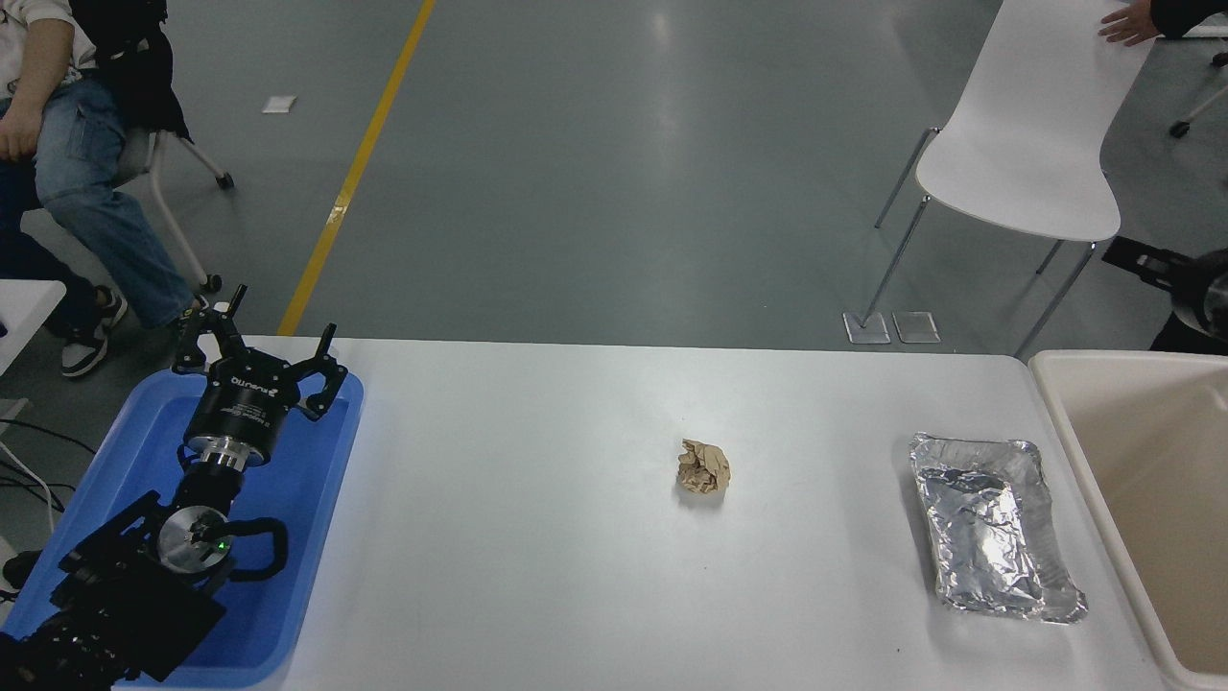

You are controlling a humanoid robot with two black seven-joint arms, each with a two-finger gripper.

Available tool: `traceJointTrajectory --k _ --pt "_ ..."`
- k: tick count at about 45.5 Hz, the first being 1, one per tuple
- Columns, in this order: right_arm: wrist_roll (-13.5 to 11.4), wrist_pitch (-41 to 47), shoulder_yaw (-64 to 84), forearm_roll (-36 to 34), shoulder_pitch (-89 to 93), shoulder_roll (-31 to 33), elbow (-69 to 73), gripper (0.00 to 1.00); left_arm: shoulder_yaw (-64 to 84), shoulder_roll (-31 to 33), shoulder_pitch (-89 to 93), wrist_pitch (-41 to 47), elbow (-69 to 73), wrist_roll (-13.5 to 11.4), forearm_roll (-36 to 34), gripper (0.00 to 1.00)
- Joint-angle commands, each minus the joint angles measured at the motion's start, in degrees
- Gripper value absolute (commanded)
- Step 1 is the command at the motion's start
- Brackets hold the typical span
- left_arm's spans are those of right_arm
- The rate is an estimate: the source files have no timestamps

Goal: Pick up paper cup place in dustbin

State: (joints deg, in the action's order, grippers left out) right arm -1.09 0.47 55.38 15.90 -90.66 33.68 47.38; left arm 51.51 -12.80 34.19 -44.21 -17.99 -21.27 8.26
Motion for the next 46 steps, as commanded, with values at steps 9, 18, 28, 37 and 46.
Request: traceJointTrajectory --k 9,18,28,37,46 --pt "0.0 23.2 11.1 0.0 -28.2 -6.4 24.6 1.00 0.0 0.0 0.0 0.0 0.0 0.0 0.0 1.00" --pt "0.0 36.3 10.9 0.1 -35.4 -6.2 31.9 1.00 0.0 0.0 0.0 0.0 0.1 0.0 0.0 1.00" --pt "0.0 43.1 10.9 0.1 -39.9 -5.3 37.6 1.00 0.0 0.0 0.0 0.0 0.1 0.0 0.0 1.00" --pt "0.0 44.5 10.9 0.0 -42.5 -4.3 38.8 1.00 0.0 0.0 0.0 0.0 0.0 -0.1 0.0 1.00" --pt "0.0 44.5 10.9 0.0 -42.3 -4.4 38.9 1.00 0.0 0.0 0.0 0.0 0.1 0.0 0.0 1.00"
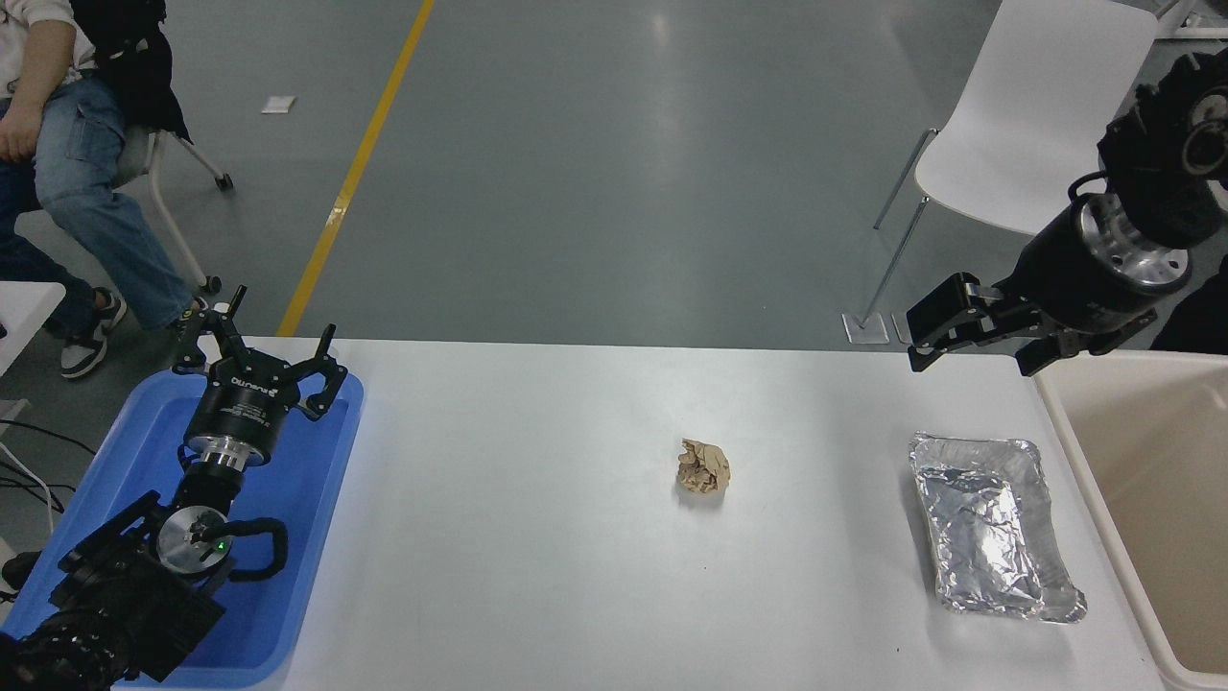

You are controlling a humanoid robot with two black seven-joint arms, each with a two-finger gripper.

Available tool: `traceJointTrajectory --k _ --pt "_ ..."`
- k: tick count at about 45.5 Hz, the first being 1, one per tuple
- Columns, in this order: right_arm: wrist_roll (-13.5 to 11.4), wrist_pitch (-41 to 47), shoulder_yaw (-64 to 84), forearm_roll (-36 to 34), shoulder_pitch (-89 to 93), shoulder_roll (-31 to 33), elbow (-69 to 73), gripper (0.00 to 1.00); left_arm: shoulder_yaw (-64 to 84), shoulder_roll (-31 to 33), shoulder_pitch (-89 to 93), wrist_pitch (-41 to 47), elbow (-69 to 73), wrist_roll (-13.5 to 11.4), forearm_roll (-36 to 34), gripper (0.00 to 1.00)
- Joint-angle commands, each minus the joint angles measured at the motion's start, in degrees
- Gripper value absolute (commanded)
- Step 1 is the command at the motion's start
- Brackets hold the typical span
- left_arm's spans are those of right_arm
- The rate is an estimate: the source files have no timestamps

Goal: Pick up paper cup place in dustbin

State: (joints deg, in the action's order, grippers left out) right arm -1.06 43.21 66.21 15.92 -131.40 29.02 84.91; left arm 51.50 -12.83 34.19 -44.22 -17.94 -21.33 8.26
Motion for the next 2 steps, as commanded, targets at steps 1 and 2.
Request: traceJointTrajectory --k 1,2 --pt "-0.1 1.8 0.1 0.0 -1.5 0.2 1.4 1.00 0.0 0.0 0.0 0.0 0.0 0.1 0.0 1.00" --pt "0.0 1.8 0.1 0.0 -1.4 0.2 1.4 1.00 0.0 0.0 0.0 0.0 0.0 0.0 0.0 1.00"
